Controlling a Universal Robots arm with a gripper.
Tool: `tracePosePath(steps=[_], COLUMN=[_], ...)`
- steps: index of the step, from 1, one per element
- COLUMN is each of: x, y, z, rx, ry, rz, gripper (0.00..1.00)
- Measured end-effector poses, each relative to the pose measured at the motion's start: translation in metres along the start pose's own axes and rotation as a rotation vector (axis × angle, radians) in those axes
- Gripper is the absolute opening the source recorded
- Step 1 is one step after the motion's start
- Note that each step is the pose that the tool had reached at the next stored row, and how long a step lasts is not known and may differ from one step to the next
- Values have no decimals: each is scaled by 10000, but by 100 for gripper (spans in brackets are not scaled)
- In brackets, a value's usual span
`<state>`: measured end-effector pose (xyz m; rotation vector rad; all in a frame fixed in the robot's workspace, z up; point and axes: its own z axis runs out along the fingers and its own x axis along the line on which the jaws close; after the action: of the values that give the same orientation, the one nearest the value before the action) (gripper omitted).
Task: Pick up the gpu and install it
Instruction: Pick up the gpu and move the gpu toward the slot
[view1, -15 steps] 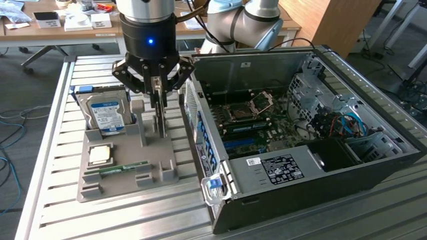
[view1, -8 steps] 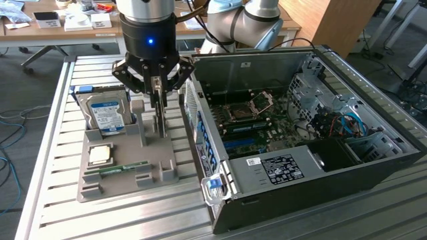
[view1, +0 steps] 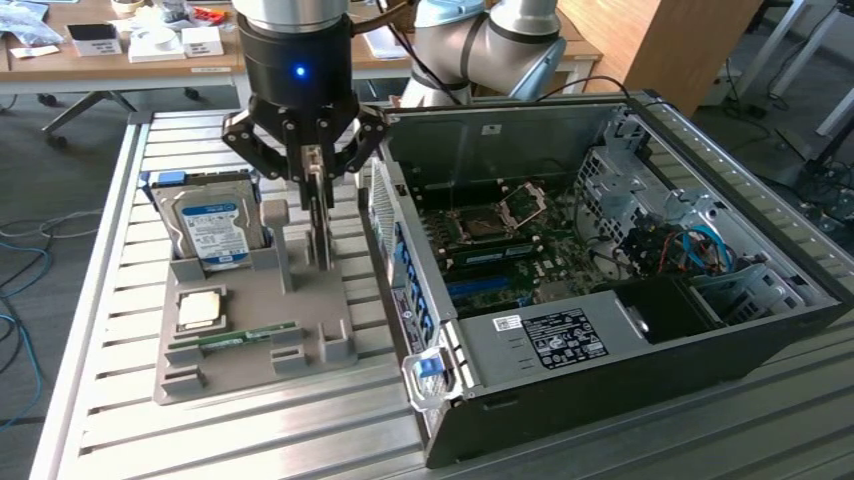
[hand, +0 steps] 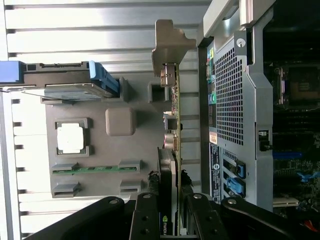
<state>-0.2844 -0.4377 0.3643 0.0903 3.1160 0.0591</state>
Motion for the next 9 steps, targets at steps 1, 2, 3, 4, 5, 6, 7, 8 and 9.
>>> tracePosePath(steps=[1,2,3,4,5,6,7,8,9], x=[0,-1,-1,-1,-2,-2,-3,-3,-3], y=[1,1,2,3,3,4,5,6,6], z=[-16,-33,-51,-70,-87,-103,-134,-149,-163], rx=[1,0,1,0,0,0,1,1,0], ry=[0,0,1,0,-1,-1,0,0,0], rz=[0,0,0,0,0,0,0,0,0], gripper=[27,27,27,27,27,27,27,27,27])
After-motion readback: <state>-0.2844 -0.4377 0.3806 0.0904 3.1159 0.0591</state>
